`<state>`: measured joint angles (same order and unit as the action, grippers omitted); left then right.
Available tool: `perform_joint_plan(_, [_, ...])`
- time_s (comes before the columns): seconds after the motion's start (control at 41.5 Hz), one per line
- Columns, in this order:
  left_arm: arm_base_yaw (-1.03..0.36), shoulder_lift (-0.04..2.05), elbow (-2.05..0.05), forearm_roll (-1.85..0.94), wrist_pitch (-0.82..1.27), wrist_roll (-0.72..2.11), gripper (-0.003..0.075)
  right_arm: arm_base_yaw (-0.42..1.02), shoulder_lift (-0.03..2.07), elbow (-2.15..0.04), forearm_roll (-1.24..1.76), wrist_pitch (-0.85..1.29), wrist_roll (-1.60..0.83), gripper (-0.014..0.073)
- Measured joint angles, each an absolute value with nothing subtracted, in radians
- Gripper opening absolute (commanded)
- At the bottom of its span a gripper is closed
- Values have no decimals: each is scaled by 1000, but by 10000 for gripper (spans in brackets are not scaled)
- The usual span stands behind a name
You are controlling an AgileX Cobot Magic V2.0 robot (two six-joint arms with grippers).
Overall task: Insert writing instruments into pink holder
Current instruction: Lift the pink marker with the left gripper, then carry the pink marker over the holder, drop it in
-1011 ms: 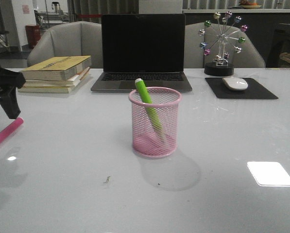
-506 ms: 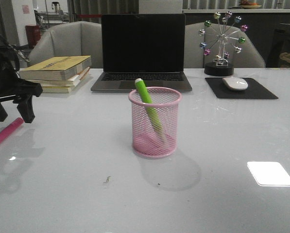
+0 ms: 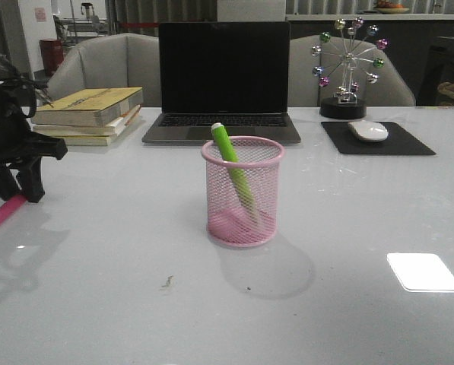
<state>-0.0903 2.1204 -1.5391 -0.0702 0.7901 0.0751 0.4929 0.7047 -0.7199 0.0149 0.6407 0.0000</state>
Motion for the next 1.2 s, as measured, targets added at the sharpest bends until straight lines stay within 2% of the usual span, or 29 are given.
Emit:
perform_joint_plan(0.12, [-90,2120,-1539,-70,790,75,90,493,705,-720,15,641,0,467])
perform_joint_plan(0.313, [-90,2100,-1526,-73,783,75,91,493,705,-720,15,641,0,467])
perform_joint_plan(0.458, [-110,1975,-1425,-77,675,75,91,493,705,-720,15,641,0,467])
perform_joint_plan(0.65, [-175,1722,-1176,-81,350,75,91,493,705,-720,15,641,0,467])
perform_joint_plan(0.867, [-286,1497,-861,-86,-140,75,91,493,705,-720,15,641,0,467])
perform_joint_plan(1.035, [-436,1445,-693,-87,-547,53,91,493,705,-720,15,641,0,467])
perform_joint_plan(1.204, [-595,1498,-672,-87,-815,-31,91,493,705,-720,15,641,0,467])
